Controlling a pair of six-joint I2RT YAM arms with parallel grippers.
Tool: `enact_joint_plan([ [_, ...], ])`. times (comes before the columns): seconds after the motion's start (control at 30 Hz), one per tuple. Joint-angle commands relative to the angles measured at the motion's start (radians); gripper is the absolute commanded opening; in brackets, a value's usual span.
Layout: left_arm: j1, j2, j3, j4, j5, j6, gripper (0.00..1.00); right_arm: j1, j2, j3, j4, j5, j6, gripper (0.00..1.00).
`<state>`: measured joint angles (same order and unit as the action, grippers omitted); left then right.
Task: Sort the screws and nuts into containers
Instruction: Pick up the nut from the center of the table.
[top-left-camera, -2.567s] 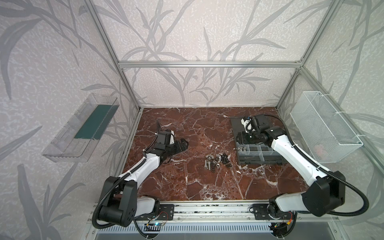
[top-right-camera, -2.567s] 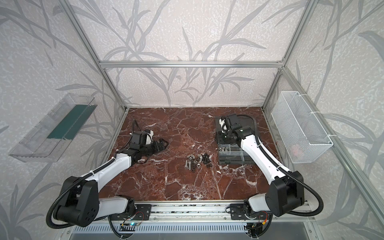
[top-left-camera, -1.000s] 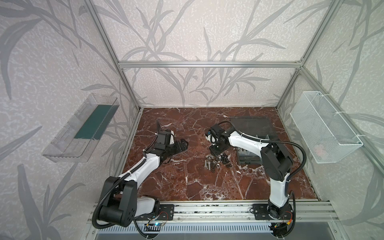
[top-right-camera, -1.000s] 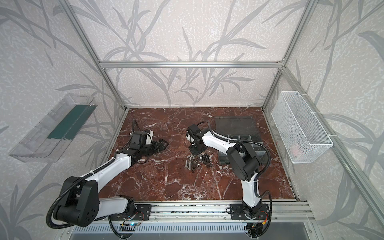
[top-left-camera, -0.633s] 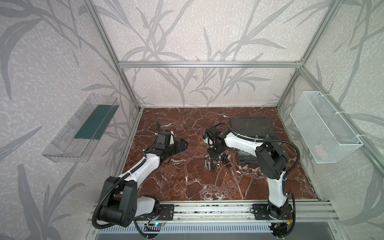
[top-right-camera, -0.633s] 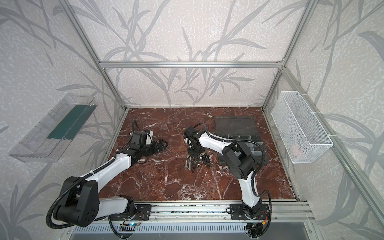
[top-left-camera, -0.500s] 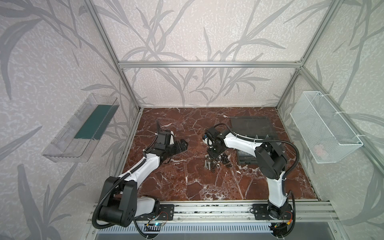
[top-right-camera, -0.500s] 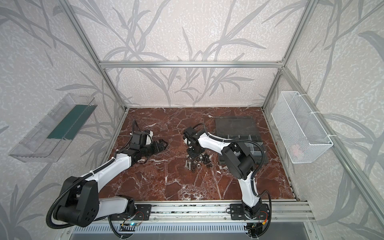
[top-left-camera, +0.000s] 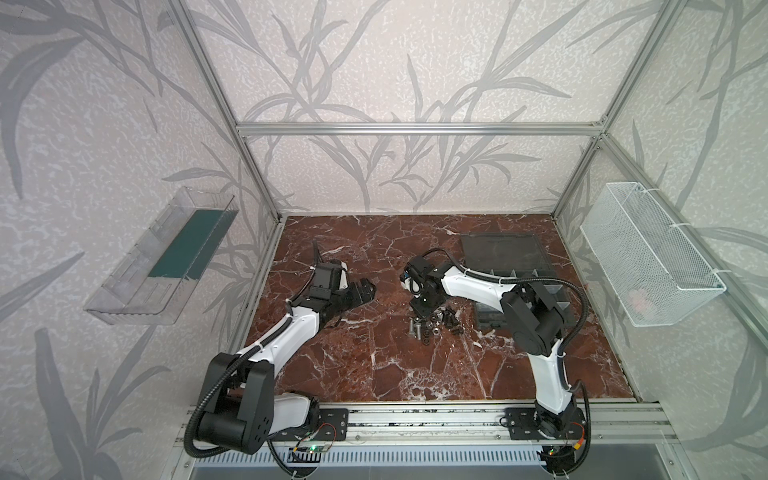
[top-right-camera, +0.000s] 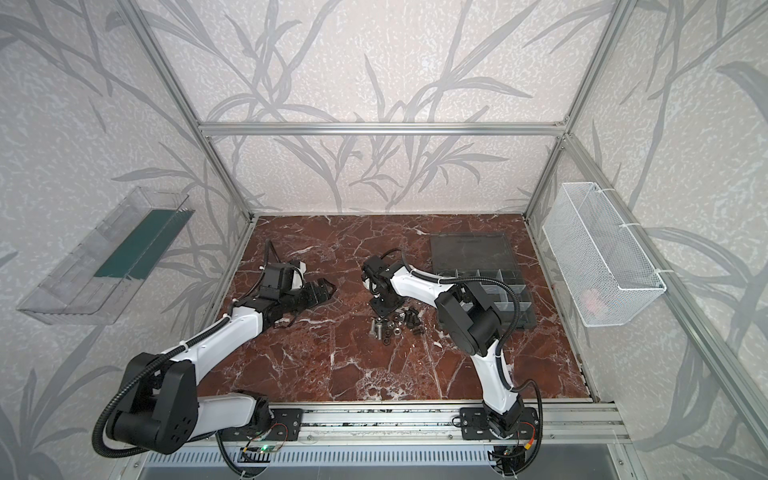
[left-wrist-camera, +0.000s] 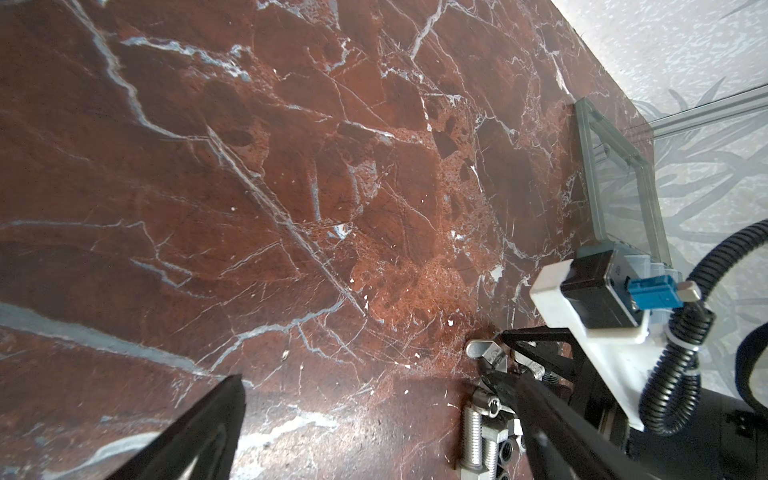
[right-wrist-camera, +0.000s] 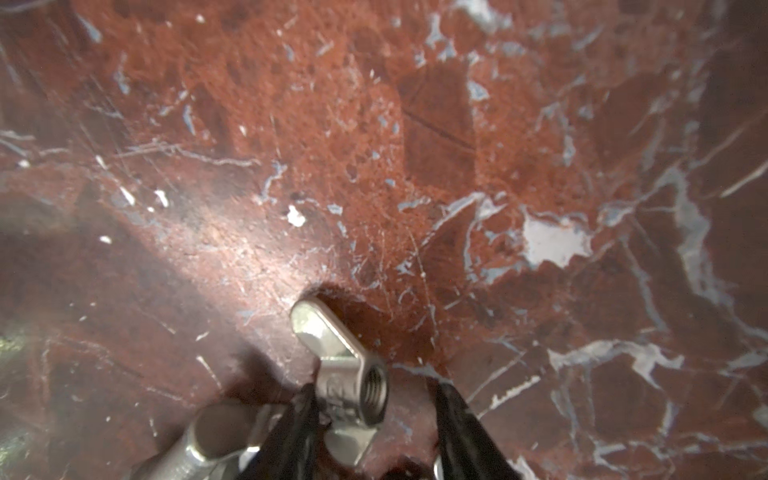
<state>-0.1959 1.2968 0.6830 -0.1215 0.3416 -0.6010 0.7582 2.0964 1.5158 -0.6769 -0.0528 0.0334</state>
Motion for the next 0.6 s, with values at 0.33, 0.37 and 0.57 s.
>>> enact_joint_plan([
  [0.33,0.004,-0.021,0.003,-0.016,-0.009,0.015,0.99,0.006,0.022,-0.014,0.043,-0.014,-0.005,0.36],
  [0.37,0.004,-0.022,0.003,-0.016,-0.010,0.014,0.99,0.006,0.022,-0.014,0.046,-0.015,-0.006,0.34],
  [0.57,0.004,-0.027,0.001,-0.018,-0.015,0.016,0.99,0.006,0.034,-0.008,0.043,-0.017,-0.012,0.24],
])
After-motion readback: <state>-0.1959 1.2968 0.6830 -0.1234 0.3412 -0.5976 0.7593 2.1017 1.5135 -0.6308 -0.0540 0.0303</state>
